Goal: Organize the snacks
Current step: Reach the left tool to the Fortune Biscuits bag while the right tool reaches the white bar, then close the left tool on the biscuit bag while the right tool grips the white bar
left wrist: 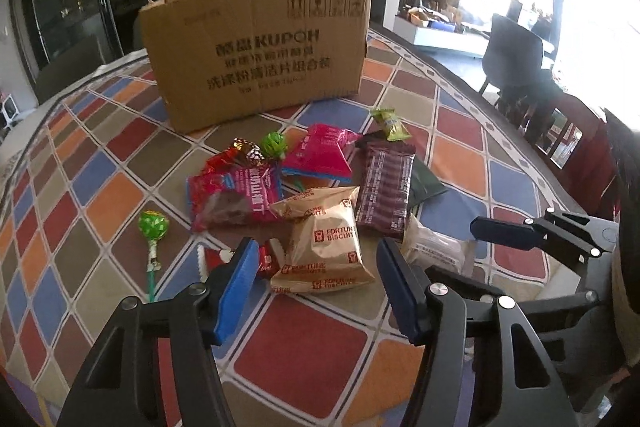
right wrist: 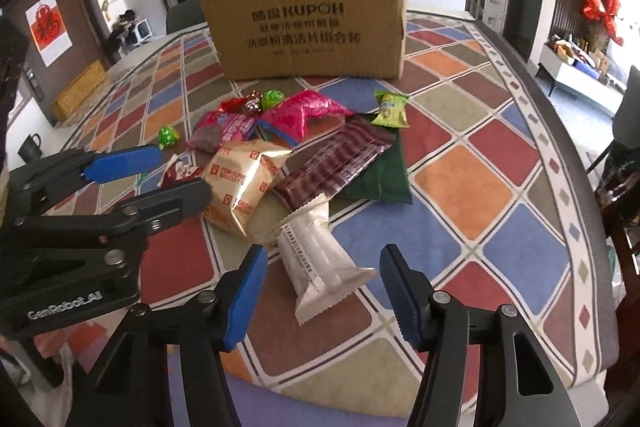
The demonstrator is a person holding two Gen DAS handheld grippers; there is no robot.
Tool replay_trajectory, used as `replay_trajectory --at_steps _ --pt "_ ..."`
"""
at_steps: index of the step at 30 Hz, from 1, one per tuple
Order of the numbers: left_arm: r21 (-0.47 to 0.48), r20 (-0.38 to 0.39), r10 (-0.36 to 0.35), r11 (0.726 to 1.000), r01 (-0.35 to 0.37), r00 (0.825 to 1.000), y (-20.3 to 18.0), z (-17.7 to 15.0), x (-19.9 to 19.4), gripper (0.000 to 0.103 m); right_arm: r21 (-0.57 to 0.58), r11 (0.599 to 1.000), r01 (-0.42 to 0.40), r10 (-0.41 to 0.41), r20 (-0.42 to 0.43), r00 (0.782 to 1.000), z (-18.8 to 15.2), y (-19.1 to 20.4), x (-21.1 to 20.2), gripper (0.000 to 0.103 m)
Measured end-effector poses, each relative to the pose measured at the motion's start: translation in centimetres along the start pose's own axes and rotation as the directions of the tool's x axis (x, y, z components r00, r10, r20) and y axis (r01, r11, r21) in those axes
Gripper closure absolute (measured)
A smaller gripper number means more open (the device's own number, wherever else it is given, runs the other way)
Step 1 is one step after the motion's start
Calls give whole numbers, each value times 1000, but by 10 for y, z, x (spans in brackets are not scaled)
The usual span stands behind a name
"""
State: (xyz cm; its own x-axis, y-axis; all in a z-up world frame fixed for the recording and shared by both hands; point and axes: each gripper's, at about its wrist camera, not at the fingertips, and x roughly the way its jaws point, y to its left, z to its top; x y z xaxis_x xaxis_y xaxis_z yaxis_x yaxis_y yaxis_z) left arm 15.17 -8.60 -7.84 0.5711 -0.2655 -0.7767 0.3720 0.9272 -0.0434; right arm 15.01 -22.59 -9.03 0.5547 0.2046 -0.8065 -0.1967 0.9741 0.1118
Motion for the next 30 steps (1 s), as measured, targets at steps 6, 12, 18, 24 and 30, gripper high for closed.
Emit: replay_trajectory --at_steps 6,12,18,24,30 --pt "1 -34 -19 1000 19 999 0 8 18 44 4 1000 -15 15 -28 999 3 -1 12 51" --pt "-6 -65 -23 1000 22 998 -1 12 35 49 28 999 -33 35 -47 998 5 -5 20 64" --pt "-15 -99 -26 1000 24 995 -2 11 46 60 64 997 -46 49 -50 998 6 -8 21 70" --pt "-19 -91 -30 999 28 995 -3 10 43 65 93 994 -52 57 -45 997 6 -10 18 71" --pt "-30 -52 -34 999 33 998 -1 12 27 65 97 994 -45 47 -22 999 8 -9 9 71"
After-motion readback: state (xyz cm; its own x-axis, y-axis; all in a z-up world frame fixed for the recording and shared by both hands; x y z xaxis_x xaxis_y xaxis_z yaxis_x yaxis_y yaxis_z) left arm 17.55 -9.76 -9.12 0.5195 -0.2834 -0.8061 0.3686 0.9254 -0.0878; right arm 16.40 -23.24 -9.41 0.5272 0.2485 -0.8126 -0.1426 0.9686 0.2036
